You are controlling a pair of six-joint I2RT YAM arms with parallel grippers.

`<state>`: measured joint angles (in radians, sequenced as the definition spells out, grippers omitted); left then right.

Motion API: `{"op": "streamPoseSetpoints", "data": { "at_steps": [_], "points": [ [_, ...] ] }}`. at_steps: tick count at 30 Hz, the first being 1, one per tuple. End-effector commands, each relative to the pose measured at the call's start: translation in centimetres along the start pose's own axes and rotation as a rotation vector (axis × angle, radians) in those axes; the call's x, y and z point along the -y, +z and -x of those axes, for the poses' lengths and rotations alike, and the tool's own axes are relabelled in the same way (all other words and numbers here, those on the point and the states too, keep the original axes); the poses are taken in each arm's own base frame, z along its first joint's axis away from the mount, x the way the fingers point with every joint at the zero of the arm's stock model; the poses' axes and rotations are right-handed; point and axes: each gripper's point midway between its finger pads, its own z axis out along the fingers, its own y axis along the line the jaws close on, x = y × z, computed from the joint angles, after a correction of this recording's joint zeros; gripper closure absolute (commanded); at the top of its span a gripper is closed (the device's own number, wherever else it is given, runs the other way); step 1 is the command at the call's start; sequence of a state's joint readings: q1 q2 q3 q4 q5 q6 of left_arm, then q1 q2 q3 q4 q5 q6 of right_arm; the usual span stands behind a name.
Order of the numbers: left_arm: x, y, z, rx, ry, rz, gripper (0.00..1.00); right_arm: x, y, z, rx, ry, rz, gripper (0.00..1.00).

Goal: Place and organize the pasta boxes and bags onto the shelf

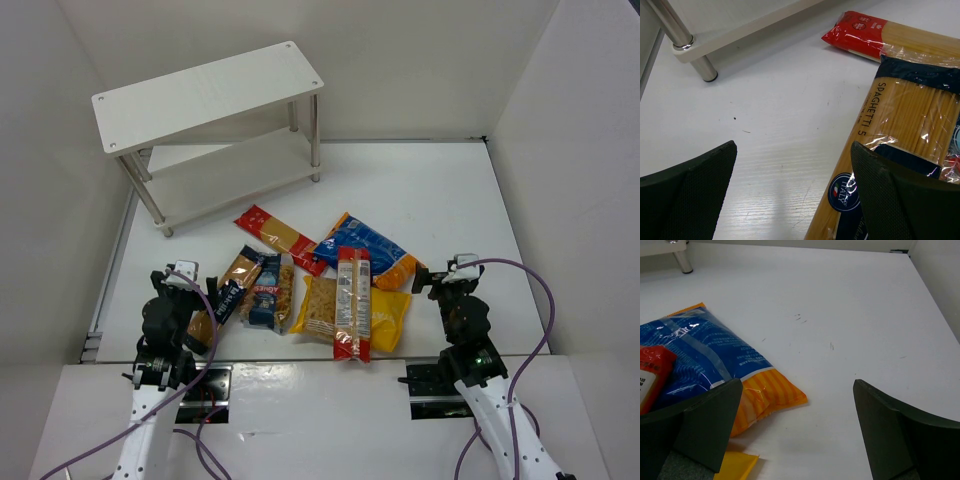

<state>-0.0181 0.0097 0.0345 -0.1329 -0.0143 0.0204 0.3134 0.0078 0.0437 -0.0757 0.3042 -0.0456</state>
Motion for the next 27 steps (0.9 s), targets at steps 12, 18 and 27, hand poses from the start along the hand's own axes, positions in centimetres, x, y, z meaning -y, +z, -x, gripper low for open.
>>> {"op": "streamPoseSetpoints", "data": {
  "at_steps": [12, 18, 27],
  "points": [
    [-0.1, 0.0, 2.4, 0.142, -0.005, 0.006, 0.0, 0.2, 0.1, 0.3, 0.066, 0.02, -0.008, 0.0],
    [-0.1, 0.0, 2.4, 0.142, -0.005, 0.006, 0.0, -0.8, -1.0, 5.2, 0.159, -0.12, 0.089, 0.0],
    [-0.1, 0.0, 2.4, 0.142, -0.005, 0.006, 0.0, 2.7, -3.3, 13.3, 0.325, -0.343, -0.06, 0.0]
  ]
}}
